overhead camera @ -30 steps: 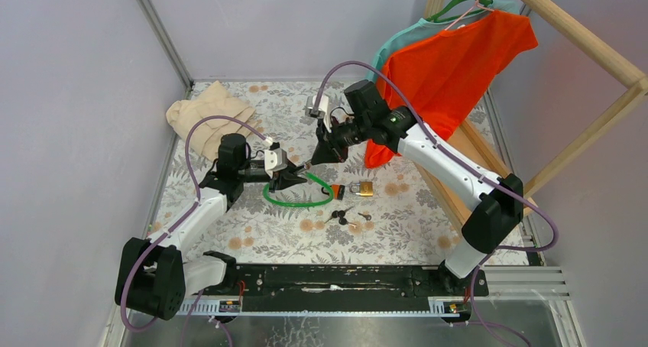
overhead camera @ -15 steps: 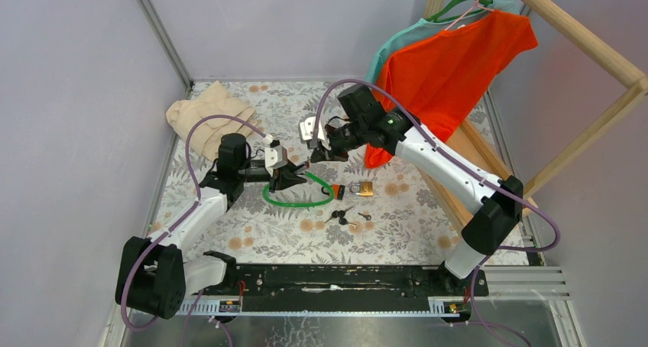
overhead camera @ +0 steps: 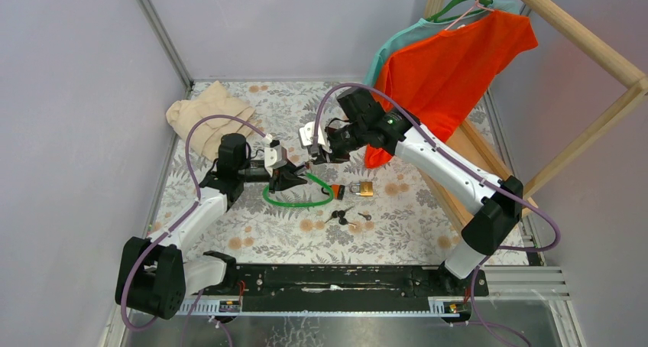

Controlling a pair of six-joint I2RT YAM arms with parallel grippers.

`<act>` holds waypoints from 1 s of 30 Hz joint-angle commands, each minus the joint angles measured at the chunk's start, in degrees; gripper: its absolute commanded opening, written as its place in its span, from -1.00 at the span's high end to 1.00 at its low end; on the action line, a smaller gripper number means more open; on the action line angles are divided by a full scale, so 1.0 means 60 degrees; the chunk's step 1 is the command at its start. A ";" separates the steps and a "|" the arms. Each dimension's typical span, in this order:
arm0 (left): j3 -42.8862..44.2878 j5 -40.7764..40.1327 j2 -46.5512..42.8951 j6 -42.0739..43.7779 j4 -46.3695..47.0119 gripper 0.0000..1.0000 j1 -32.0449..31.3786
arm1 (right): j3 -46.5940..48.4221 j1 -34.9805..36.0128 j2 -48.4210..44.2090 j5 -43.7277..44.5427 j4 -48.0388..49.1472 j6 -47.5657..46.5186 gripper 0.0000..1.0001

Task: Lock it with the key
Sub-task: Lock the lock.

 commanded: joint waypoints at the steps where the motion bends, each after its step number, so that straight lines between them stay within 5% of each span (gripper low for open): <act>1: -0.0153 0.0220 0.0063 -0.0078 -0.0435 1.00 -0.0061 | 0.0030 0.0004 -0.0021 0.0010 0.0082 0.0441 0.42; 19: -0.0182 0.0134 -0.0010 -0.0074 -0.0428 1.00 -0.0055 | 0.0082 0.0204 -0.0005 -0.0505 0.0237 0.1453 0.27; 30: -0.0227 0.0105 -0.0020 -0.0025 -0.0431 1.00 -0.0069 | 0.0195 0.0293 0.0000 -0.0166 0.0618 0.2250 0.63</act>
